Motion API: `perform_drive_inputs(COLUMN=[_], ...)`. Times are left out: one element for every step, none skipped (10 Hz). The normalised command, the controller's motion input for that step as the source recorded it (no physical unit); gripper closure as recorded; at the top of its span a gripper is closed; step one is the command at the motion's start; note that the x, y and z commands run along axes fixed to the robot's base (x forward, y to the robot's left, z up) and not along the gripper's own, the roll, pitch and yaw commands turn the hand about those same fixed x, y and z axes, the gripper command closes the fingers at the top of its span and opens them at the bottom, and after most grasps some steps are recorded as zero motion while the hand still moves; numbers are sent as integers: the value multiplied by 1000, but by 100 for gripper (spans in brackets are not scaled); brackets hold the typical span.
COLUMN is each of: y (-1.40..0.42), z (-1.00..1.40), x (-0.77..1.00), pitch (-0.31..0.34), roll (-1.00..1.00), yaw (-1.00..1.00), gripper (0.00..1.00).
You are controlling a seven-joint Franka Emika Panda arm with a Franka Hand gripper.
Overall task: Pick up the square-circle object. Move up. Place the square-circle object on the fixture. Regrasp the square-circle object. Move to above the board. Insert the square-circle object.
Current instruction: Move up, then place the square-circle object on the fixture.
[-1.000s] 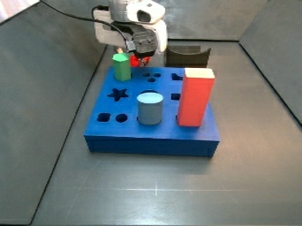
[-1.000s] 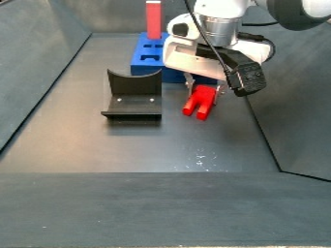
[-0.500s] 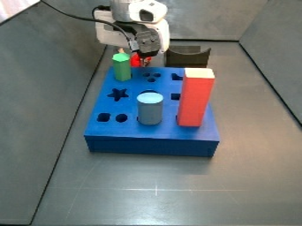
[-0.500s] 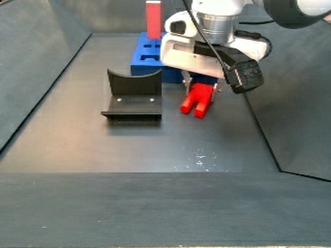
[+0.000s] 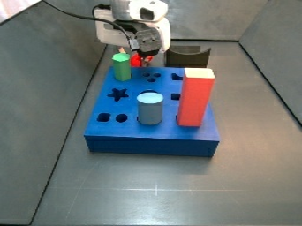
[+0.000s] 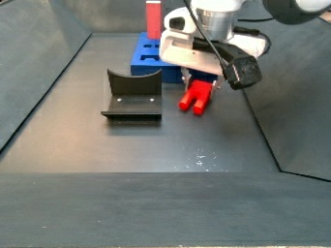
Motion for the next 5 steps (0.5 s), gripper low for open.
perform_drive_inputs(y=[46, 40, 32, 21, 0], z=[790, 627, 543, 354, 1000], x=[-25, -32, -26, -20, 0], pitch=[21, 53, 58, 59, 0], roll=[6, 2, 0, -2, 0], yaw=[21, 20, 16, 11, 0], gripper=[100, 100, 100, 100, 100])
